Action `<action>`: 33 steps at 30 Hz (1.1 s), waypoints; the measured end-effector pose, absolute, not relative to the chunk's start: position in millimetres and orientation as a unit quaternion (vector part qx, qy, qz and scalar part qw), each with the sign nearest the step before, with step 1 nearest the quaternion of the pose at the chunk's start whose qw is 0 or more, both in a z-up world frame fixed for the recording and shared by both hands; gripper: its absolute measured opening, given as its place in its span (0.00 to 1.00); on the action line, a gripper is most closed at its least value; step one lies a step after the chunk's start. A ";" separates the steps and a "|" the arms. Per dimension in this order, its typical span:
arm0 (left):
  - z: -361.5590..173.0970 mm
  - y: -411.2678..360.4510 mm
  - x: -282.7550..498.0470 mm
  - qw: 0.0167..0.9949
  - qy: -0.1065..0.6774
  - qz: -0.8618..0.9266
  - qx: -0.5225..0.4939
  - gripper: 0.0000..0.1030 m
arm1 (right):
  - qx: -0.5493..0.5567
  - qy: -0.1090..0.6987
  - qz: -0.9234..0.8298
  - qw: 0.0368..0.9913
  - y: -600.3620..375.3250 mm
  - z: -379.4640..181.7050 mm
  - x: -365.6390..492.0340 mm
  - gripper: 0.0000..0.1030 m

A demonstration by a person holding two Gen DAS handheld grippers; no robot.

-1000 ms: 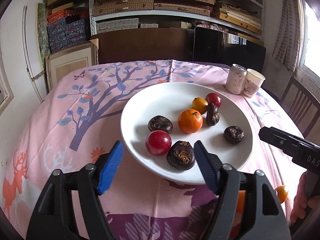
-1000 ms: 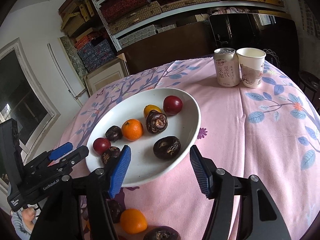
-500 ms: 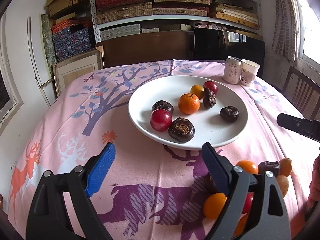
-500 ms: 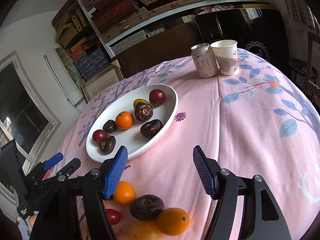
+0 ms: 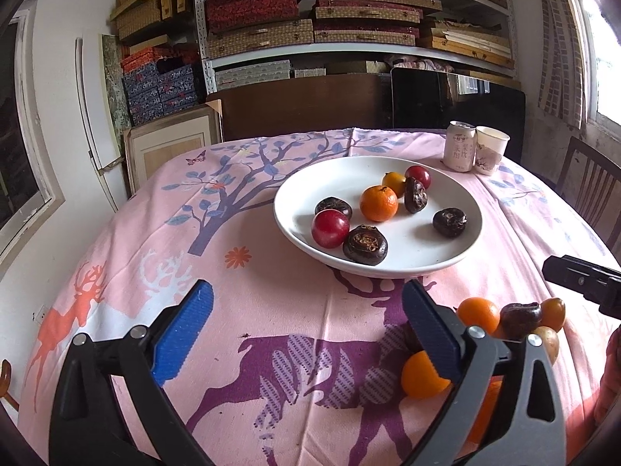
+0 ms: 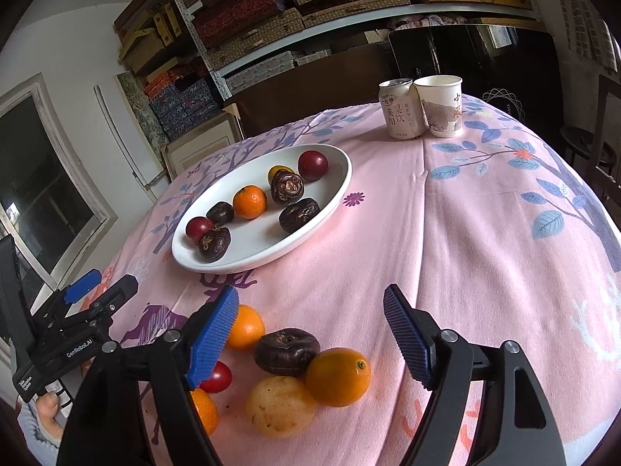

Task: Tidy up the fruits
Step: 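Move both open tools back toward the remaining fruits beside the plate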

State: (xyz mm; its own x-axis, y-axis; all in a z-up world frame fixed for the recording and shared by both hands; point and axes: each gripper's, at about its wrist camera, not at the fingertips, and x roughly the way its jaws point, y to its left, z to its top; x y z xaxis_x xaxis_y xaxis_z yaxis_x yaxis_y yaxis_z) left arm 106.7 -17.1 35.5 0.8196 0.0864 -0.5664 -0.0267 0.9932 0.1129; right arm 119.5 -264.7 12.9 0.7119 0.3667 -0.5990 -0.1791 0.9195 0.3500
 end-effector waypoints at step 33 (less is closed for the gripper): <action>33.1 -19.6 106.8 0.951 0.300 0.031 0.062 0.94 | 0.132 0.356 0.147 0.913 -262.8 11.0 119.9 0.78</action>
State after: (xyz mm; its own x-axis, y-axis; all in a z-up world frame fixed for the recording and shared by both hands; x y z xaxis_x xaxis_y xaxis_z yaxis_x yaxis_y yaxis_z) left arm 106.8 -19.6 33.1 0.8178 0.0960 -0.5675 -0.0212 0.9903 0.1370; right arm 119.9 -262.8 11.0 0.7037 0.3625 -0.6110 -0.1745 0.9219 0.3460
